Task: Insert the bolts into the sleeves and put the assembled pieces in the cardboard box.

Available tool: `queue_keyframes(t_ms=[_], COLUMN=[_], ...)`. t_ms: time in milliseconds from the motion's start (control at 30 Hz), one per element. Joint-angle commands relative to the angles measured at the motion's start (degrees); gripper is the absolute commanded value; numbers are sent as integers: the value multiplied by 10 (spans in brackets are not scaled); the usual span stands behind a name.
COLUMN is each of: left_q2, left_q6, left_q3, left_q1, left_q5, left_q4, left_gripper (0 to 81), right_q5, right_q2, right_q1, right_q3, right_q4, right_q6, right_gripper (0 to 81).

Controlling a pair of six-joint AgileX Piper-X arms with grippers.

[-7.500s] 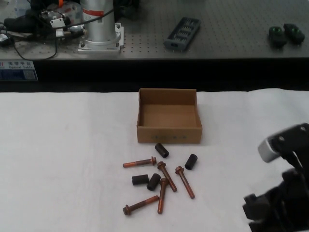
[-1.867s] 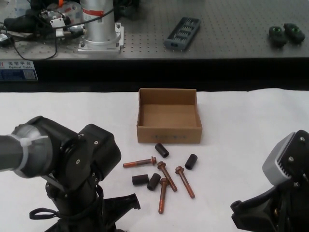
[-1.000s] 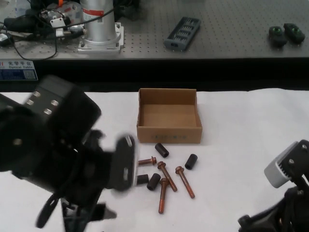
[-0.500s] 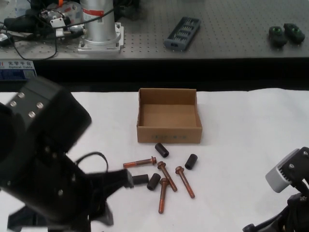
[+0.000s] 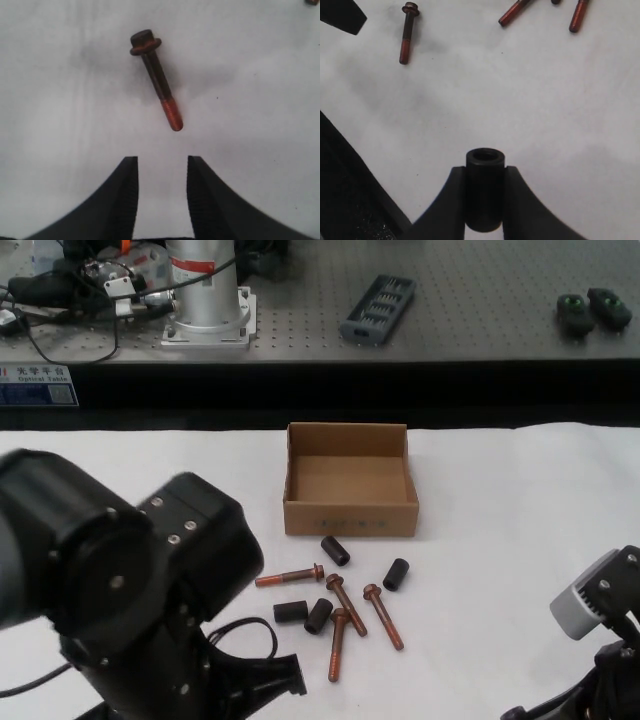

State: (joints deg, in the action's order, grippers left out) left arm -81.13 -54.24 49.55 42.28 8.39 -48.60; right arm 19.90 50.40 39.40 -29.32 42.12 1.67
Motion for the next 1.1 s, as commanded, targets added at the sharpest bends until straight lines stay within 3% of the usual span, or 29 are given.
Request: queue_keyframes(t_ms=[0, 267, 500, 1067], left_q2=[-16, -63, -66, -130], left_q6=[-14, -32, -21, -22], left_q3=[0, 0, 0, 0], left_q1=[2, 4, -2, -3], left_q5=[-13, 14, -21, -14], left_q4=[5, 39, 38, 96], left_gripper=[245, 184, 184, 184], right_q5=[18, 30, 43, 69], right_q2=[-4, -4, -4, -4], right_q1=[1, 1, 1, 1], right_q3=[-1, -1, -1, -2], right_q4=[-1, -1, -1, -1], right_q6=[1, 1, 1, 1], right_gripper=[15, 15, 15, 15])
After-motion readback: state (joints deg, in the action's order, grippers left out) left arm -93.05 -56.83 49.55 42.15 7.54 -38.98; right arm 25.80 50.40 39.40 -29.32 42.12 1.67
